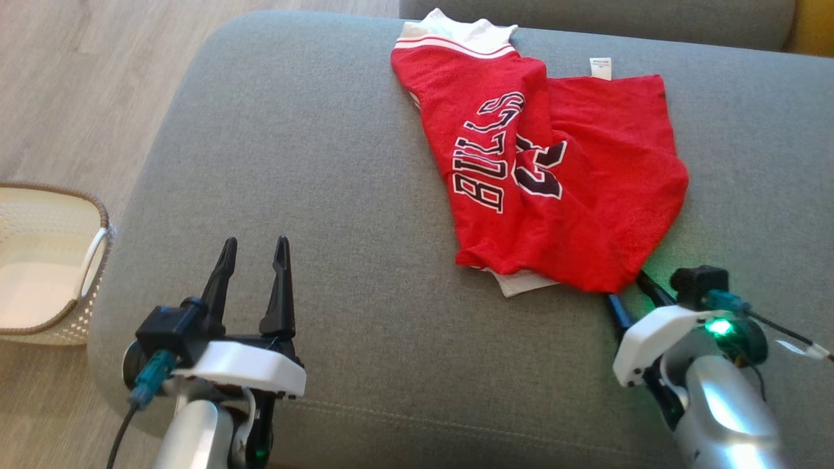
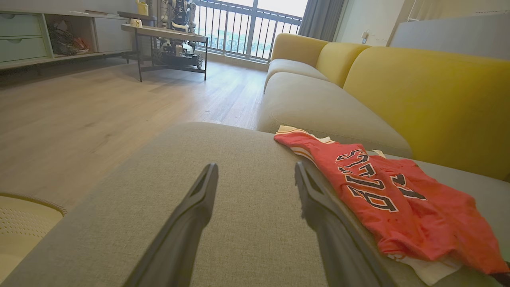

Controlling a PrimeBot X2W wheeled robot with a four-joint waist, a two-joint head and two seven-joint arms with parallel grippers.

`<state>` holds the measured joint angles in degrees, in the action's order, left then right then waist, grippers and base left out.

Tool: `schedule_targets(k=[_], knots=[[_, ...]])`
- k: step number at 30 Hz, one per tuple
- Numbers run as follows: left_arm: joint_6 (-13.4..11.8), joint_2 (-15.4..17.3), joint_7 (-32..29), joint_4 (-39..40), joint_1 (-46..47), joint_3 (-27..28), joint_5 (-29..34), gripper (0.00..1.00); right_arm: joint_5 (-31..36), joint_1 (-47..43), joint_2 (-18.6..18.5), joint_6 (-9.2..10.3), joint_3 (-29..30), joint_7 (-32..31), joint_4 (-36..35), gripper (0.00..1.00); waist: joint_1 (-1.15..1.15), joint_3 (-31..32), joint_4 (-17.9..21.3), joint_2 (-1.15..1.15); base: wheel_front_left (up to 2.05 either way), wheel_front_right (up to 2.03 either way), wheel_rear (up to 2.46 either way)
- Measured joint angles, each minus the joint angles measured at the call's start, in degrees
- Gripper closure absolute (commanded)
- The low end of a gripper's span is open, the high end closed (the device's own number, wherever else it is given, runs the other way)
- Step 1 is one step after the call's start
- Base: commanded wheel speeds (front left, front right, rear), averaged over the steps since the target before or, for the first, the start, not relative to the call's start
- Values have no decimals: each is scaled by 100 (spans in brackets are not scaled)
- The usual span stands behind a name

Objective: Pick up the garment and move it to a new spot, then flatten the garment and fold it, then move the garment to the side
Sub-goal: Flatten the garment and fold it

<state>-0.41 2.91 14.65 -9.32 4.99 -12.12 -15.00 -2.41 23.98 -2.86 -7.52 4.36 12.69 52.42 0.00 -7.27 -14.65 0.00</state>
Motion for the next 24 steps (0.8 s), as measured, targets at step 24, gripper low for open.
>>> schedule_targets(k=[24], knots=[[74,-13,0,-207,-424,-54,-192,0,3591,-558,-639,0,825,-505,-2192,100,1,908,830,0,0,0,0]])
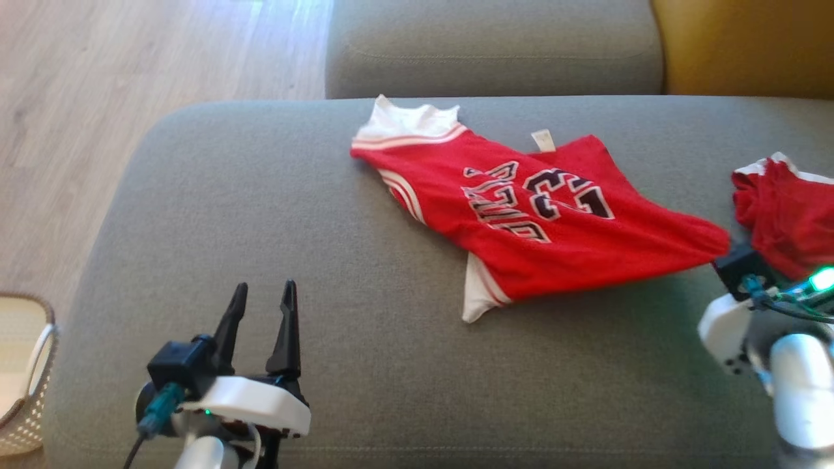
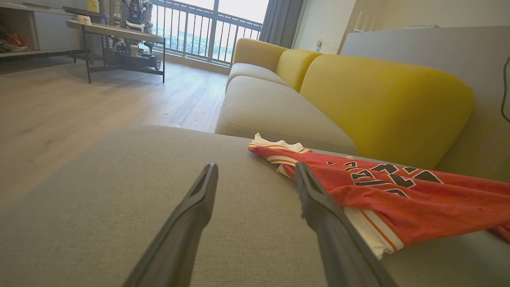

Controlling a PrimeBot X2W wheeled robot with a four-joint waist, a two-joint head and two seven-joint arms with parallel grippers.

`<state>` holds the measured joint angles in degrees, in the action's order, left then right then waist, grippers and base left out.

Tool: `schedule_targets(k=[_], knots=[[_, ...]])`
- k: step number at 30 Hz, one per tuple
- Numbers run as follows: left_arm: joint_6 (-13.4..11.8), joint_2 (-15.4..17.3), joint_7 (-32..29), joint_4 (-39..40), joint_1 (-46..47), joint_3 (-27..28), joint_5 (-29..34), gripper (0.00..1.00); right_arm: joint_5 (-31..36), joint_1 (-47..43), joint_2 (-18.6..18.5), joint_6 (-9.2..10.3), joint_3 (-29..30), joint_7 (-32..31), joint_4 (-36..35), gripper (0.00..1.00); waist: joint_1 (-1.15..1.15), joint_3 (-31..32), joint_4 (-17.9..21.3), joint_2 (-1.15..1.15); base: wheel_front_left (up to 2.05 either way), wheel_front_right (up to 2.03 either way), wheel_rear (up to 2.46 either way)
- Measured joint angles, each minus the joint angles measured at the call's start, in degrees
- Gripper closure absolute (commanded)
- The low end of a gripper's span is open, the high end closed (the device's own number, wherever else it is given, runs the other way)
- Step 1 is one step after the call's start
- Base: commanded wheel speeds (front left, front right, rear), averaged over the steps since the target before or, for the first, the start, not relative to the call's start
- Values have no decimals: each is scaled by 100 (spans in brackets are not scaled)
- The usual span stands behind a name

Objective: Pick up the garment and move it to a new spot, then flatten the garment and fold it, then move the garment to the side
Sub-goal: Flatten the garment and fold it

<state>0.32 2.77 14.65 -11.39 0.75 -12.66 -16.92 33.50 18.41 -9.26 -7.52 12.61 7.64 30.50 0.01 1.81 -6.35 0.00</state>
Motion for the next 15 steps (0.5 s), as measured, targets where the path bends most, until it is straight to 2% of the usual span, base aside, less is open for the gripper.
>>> schedule_targets(k=[4,7,10,15], knots=[[-34,0,0,8,-19,-122,-48,0,248,-188,-256,0,-110,-222,-427,100,0,-2,0,0,0,0,0],[-34,1,0,4,-18,-149,-47,0,227,-265,-202,0,-533,-237,-374,100,0,-94,-30,0,0,0,0],[-34,1,0,-36,-1,-205,-47,0,207,-306,-109,0,-1082,-287,18,100,0,-188,-80,0,0,0,0],[-24,1,0,-147,94,-280,-45,0,124,-259,-123,0,-1580,-364,789,100,0,-295,-190,0,0,0,0]])
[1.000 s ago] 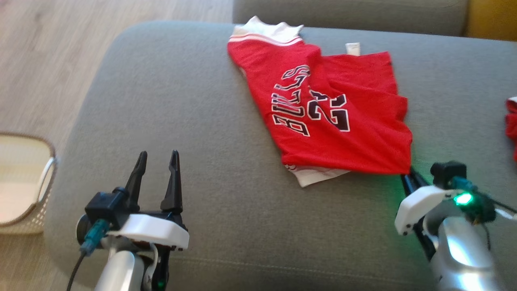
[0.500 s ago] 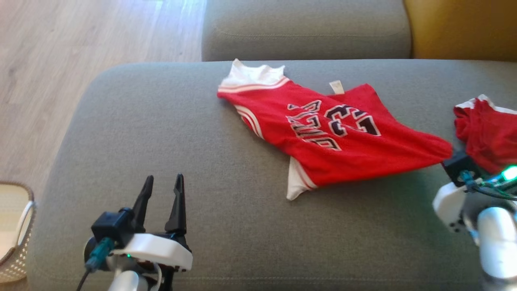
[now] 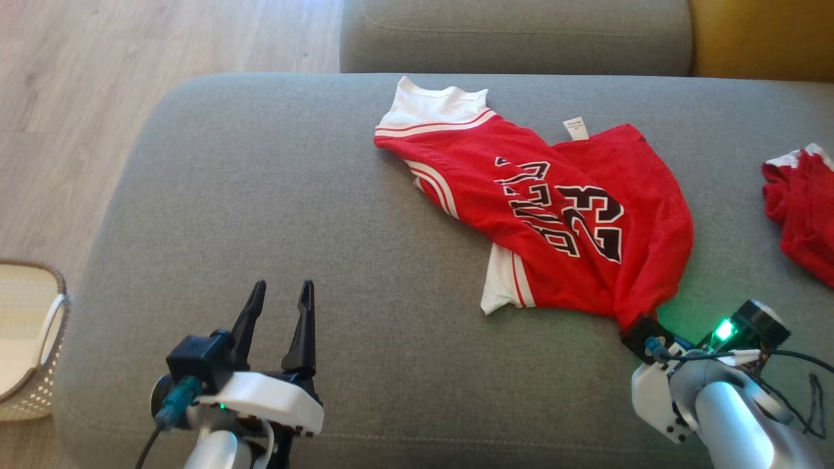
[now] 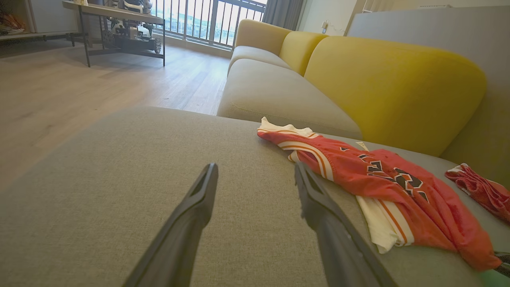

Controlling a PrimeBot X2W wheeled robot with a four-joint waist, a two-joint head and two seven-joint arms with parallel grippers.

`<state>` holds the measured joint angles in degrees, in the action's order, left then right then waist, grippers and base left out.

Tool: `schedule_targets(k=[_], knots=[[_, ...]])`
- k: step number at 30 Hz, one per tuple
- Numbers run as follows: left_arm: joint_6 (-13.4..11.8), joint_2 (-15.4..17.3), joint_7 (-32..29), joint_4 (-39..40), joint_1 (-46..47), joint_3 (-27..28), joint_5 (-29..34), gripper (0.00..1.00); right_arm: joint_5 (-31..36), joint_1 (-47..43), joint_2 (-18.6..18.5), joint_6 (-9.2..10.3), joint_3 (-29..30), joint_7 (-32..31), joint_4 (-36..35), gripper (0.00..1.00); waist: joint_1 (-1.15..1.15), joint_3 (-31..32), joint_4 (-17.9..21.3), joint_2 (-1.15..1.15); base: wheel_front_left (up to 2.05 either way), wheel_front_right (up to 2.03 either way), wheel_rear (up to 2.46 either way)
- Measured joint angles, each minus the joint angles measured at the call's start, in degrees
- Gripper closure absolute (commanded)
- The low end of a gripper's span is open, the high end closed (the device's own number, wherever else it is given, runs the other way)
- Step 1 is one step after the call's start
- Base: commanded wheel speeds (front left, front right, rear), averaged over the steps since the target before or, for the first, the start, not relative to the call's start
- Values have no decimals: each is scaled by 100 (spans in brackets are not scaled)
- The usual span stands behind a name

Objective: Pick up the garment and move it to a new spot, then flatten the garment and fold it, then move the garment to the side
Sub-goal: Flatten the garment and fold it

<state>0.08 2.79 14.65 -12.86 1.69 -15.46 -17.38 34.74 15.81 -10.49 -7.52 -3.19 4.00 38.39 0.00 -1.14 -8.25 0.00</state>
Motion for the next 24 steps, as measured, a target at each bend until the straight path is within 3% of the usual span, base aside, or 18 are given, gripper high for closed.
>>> schedule_targets(k=[2,3,4,5,16,24], knots=[[19,-1,0,-26,49,-8,2,0,-1,62,0,0,-69,-7,240,82,0,-16,-41,0,0,0,0],[43,0,0,-42,67,-10,7,0,-2,119,1,0,-82,-10,346,68,0,-19,-59,0,0,0,0],[43,-1,1,-45,83,-11,7,0,-27,190,8,0,-74,-59,452,38,0,-19,-73,0,0,0,0],[43,-1,1,-45,88,-10,7,0,-98,267,22,0,-43,-102,543,0,0,-18,-84,0,0,0,0],[42,-1,0,-60,80,107,16,0,-1024,341,191,0,446,-219,646,0,0,83,88,0,0,0,0],[41,-1,0,-44,54,137,15,0,-1730,-141,127,0,515,-749,-252,0,0,208,409,0,0,0,0]])
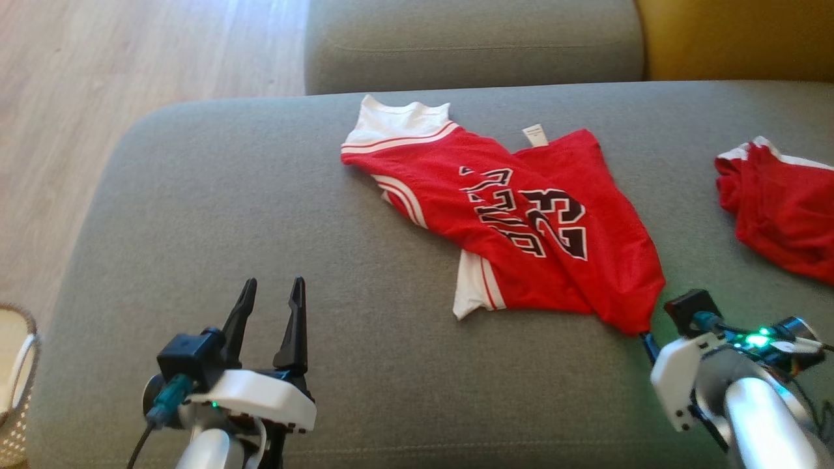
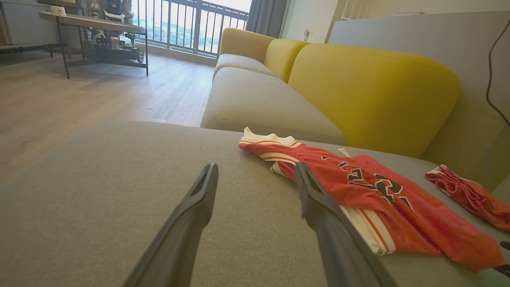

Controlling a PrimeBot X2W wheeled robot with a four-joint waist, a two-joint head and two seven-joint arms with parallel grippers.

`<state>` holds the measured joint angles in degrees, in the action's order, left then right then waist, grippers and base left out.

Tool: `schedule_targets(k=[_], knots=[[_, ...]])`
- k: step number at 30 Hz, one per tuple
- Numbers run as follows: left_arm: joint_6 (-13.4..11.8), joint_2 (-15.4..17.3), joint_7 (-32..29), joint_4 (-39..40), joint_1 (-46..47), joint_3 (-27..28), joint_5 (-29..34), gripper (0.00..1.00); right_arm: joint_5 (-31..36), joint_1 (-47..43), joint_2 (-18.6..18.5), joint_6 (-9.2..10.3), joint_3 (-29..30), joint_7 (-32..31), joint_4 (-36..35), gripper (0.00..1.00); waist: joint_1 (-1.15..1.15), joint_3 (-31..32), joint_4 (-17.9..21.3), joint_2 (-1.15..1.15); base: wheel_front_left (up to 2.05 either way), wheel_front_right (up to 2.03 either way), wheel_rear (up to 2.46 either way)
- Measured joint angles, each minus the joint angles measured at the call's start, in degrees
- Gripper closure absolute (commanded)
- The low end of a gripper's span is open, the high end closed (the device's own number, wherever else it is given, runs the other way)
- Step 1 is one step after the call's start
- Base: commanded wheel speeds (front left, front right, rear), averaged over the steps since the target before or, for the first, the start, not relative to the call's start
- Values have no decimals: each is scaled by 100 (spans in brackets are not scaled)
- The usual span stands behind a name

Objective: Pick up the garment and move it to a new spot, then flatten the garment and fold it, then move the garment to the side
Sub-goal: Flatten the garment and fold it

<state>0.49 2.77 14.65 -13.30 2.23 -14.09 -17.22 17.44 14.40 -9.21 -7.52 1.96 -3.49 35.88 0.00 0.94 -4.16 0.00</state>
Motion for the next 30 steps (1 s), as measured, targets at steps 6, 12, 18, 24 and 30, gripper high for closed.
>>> schedule_targets(k=[6,12,18,24,30], knots=[[-4,0,0,31,-51,5,0,0,-15,-381,-216,0,235,-330,-876,0,0,16,169,0,0,0,0],[-1,0,0,37,-49,3,0,0,377,-511,-90,0,1243,-509,-1979,0,0,-2,235,0,0,0,0],[1,0,1,90,-48,7,0,0,-165,-533,434,0,1395,160,-2481,0,0,14,217,0,0,0,0],[-7,1,0,167,-49,-64,-1,0,-1114,-826,616,0,1279,702,-2619,0,0,19,210,0,0,0,0],[-52,1,0,215,-49,-165,-19,0,-1414,-1140,659,0,1037,782,-2638,0,0,-13,271,0,0,0,0]])
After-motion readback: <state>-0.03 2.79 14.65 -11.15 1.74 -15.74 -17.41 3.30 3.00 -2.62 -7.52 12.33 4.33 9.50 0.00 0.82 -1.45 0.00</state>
